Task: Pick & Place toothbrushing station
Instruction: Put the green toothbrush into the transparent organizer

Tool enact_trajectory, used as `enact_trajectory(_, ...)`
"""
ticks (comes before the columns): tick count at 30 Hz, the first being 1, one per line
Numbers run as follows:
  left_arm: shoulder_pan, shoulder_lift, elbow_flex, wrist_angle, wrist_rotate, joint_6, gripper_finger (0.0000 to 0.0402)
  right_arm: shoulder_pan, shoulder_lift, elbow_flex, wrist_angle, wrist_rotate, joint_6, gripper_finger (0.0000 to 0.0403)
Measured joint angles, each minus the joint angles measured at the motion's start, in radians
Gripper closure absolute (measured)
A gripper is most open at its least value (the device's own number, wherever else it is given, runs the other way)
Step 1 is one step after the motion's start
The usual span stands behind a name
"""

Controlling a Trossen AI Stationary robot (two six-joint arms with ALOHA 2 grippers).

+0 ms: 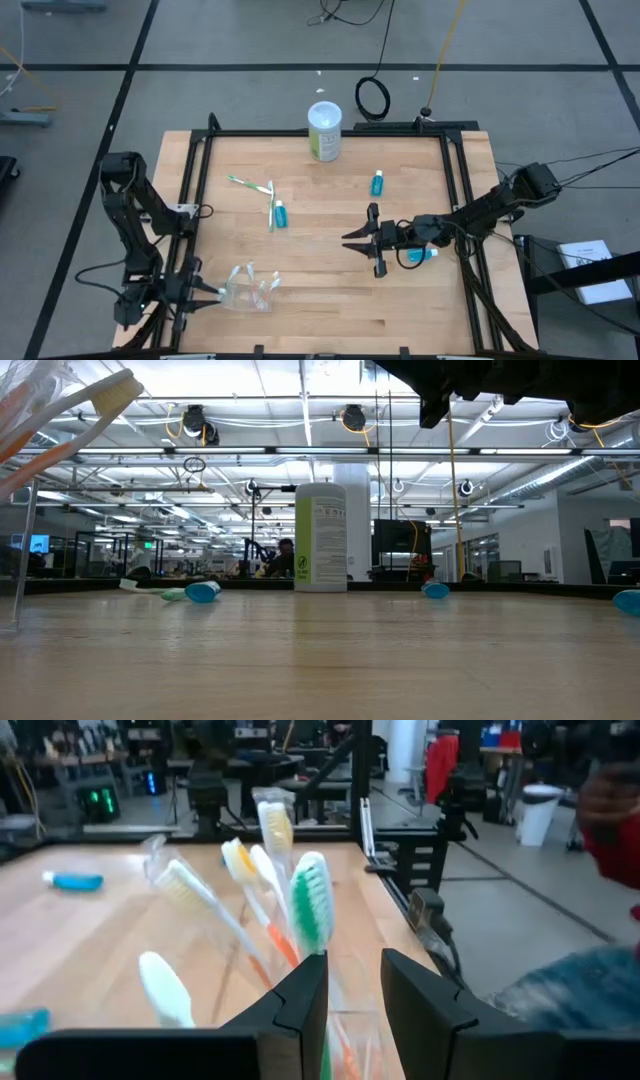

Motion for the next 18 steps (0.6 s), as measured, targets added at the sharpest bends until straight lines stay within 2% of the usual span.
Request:
enact_trajectory(4, 0.014, 0.000, 0.000, -0.002, 0.015, -0.059, 0.0300, 0.000, 0.000, 0.000, 0.000, 0.000, 0.000, 0.0330)
enact_trajectory(12, 0.031, 0.000, 0.000, -0.001, 0.068, -0.014, 0.0300, 0.000, 0.000, 0.000, 0.001, 0.001, 0.000, 0.0330)
enact_trajectory(18, 0.031, -0.025, 0.000, 0.008, -0.001, -0.084, 0.0300, 0.000, 0.000, 0.000, 0.001, 0.001, 0.013, 0.0330)
